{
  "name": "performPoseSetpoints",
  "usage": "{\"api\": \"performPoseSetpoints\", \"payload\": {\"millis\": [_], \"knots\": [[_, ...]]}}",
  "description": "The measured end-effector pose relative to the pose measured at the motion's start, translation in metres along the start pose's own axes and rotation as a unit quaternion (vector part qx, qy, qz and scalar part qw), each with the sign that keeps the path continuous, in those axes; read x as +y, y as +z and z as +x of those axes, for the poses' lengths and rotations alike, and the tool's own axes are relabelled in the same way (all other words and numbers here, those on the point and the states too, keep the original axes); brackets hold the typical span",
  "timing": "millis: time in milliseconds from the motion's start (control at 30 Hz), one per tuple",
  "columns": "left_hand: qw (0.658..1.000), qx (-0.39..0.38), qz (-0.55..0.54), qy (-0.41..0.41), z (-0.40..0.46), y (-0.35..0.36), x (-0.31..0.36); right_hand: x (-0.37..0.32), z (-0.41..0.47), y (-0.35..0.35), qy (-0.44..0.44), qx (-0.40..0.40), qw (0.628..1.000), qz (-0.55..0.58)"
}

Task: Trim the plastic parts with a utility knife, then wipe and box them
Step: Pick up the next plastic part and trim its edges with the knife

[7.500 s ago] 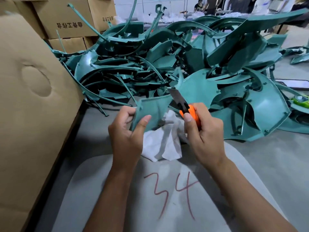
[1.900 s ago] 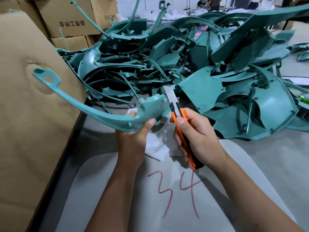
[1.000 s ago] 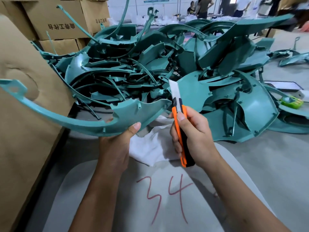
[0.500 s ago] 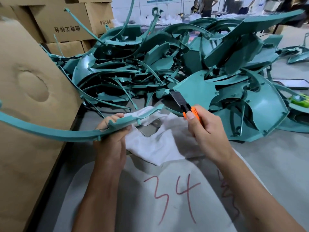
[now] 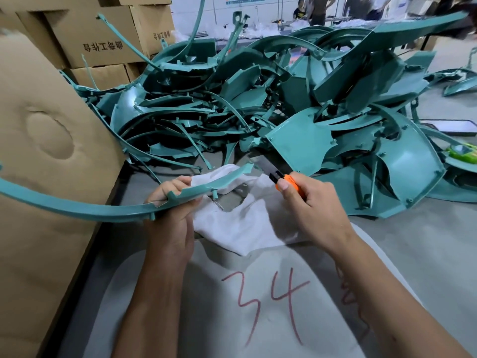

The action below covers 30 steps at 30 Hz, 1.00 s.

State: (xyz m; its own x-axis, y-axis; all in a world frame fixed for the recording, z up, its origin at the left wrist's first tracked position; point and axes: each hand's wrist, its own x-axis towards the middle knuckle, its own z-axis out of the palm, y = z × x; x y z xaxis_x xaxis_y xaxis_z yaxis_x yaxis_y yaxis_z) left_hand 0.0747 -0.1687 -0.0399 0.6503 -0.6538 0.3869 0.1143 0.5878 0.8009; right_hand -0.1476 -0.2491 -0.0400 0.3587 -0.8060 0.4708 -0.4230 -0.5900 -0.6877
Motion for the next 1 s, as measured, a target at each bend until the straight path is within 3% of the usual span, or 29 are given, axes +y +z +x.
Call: {"api": "performPoseSetpoints", "payload": {"millis": [167, 367, 467, 567, 767, 867, 1000], "knots": [[0.998, -0.013, 0.043, 0.043, -0.001, -0.001, 0.0, -0.008, -0.002, -0.002, -0.082, -0.01, 0.996, 0.043], [0.998, -0.033, 0.003, 0.058, 0.008, -0.011, -0.004, 0.006, 0.002, -0.012, -0.015, -0.006, 0.995, -0.097], [0.998, -0.039, 0.004, 0.048, 0.008, -0.01, -0.003, 0.003, 0.002, -0.015, -0.066, 0.023, 0.997, -0.011], [0.997, -0.044, 0.02, 0.055, 0.008, -0.01, -0.004, -0.002, -0.001, -0.008, -0.108, -0.014, 0.994, 0.0], [0.996, -0.042, 0.066, 0.033, 0.007, -0.01, -0.002, 0.012, 0.003, -0.007, 0.012, -0.021, 0.985, -0.17], [0.996, -0.029, 0.086, 0.027, 0.004, -0.008, 0.0, 0.007, 0.001, -0.011, -0.033, 0.025, 0.998, -0.052], [0.996, -0.009, 0.091, -0.008, -0.001, -0.005, 0.004, -0.002, -0.001, 0.0, -0.1, -0.011, 0.995, -0.002]]}}
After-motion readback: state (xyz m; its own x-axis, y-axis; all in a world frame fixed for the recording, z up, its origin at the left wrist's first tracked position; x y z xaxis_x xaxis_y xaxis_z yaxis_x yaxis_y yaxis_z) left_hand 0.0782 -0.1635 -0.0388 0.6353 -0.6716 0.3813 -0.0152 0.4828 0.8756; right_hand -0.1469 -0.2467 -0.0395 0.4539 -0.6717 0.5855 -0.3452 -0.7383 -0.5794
